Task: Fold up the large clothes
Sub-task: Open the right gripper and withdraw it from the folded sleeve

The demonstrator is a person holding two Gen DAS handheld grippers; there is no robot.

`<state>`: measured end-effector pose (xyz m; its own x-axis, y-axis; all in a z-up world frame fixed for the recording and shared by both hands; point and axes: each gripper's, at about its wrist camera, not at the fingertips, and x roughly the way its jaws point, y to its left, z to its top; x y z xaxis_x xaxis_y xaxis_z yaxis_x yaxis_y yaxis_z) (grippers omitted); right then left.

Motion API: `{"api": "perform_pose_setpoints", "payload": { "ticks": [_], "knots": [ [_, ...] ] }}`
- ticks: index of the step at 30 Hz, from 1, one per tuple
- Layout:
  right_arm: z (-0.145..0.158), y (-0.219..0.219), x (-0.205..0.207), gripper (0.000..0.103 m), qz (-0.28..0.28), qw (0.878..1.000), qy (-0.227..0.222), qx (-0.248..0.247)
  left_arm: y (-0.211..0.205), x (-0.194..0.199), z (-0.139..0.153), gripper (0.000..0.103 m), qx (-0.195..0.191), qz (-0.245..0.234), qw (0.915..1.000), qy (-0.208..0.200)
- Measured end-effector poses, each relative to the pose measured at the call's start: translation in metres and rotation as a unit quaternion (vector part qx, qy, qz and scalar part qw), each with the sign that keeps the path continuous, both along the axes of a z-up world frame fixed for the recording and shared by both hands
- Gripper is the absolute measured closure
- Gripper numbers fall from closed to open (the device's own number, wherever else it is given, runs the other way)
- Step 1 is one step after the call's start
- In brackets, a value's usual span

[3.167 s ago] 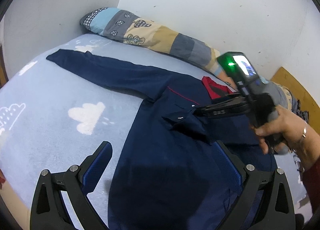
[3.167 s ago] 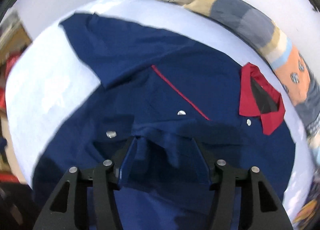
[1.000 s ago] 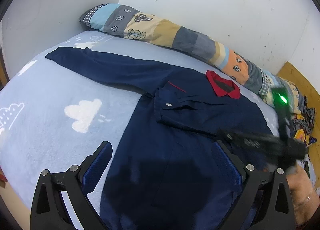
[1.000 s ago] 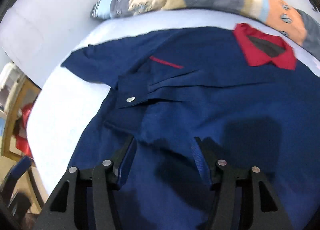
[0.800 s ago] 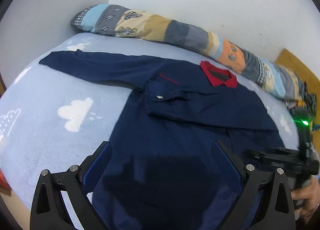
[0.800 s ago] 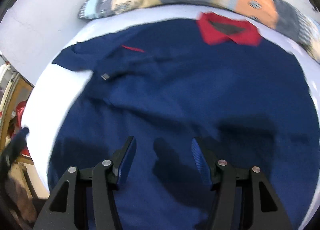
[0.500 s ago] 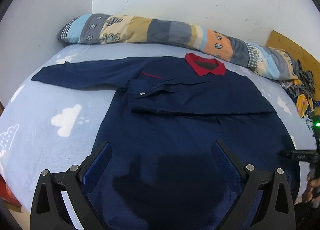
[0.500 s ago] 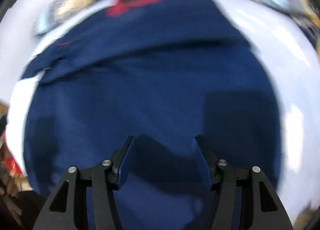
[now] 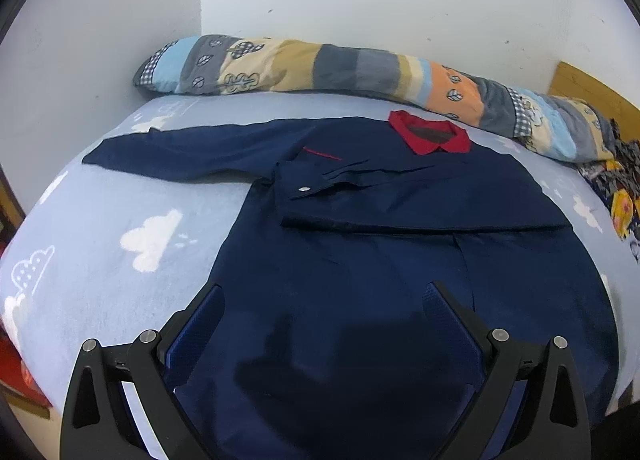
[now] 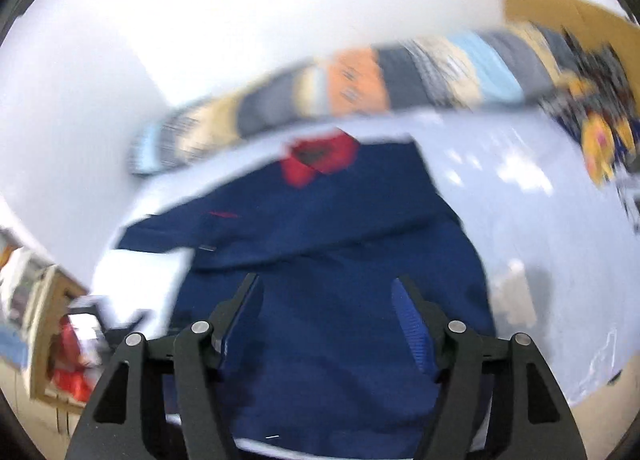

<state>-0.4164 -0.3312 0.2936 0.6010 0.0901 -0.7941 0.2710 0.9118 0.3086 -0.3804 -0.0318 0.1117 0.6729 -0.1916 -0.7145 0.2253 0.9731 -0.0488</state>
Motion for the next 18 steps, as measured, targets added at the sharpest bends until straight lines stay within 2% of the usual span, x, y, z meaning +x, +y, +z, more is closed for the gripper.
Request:
{"api": "perform_pose_setpoints", "payload": {
  "ticks": [2,5,6,8,10,14,18],
  "knots": [
    [0.051,0.03,-0.007,0.023,0.025,0.999,-0.025,0.008,0.002,0.002,0.002,0.003,-0.01,0.004,0.9999,0.002],
    [0.111,0.07,-0.022,0.013,0.061,0.996,-0.067,0.019,0.005,0.005,0.006,0.003,-0.01,0.007,0.9999,-0.001],
    [0.138,0.089,-0.029,0.013,0.089,0.992,-0.087,0.034,0.005,0.006,0.006,0.003,-0.008,0.005,1.0,-0.001],
    [0.17,0.114,-0.04,0.006,0.124,0.985,-0.105,0.051,0.005,0.007,0.006,0.003,-0.005,0.002,1.0,0.0],
    [0.197,0.141,-0.052,0.005,0.167,0.978,-0.111,0.065,0.008,0.007,0.006,0.003,-0.008,-0.001,1.0,0.002],
    [0.226,0.182,-0.068,0.005,0.23,0.964,-0.119,0.052,0.012,0.011,0.006,0.003,-0.014,0.001,0.9999,0.002],
    [0.229,0.196,-0.075,0.005,0.266,0.955,-0.119,0.051,0.011,0.013,0.005,0.003,-0.014,0.001,0.9999,0.004]
  ]
}}
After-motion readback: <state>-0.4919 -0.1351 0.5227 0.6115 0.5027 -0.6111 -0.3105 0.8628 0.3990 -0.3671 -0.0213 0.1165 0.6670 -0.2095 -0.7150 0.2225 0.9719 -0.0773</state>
